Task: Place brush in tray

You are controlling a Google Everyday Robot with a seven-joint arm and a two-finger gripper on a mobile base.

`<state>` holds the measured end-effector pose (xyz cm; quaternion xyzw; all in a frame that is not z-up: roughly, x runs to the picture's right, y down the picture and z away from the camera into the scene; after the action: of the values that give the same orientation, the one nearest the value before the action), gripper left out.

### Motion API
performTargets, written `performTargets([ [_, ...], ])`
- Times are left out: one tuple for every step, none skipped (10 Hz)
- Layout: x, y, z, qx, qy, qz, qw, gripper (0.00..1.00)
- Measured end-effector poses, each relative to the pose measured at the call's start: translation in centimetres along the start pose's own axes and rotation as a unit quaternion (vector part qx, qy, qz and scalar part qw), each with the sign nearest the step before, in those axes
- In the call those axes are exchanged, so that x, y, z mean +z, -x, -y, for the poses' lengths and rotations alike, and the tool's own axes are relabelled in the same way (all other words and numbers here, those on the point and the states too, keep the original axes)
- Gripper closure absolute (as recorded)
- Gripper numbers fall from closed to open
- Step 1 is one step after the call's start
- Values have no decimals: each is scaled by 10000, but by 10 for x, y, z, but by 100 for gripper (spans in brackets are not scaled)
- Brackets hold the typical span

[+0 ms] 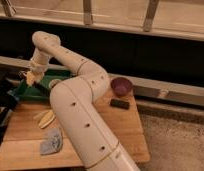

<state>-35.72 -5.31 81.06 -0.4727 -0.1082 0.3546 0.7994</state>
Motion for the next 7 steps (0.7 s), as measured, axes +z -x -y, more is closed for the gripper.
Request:
performTargets([
  [-4, -4, 6, 112, -432, 239, 9987, 100],
  [-10, -6, 7, 210, -862, 544, 9946, 100],
  [-12, -6, 7, 267, -1092, 684, 9913, 100],
  [-16, -5, 9, 301, -1157, 734, 9901, 100],
  [-18, -4, 10, 317, -1147, 730, 9902, 100],
  [-20, -1, 10, 281, -1103, 727, 9908, 100],
  [-18, 1, 10, 239, -1034, 681, 9920, 100],
])
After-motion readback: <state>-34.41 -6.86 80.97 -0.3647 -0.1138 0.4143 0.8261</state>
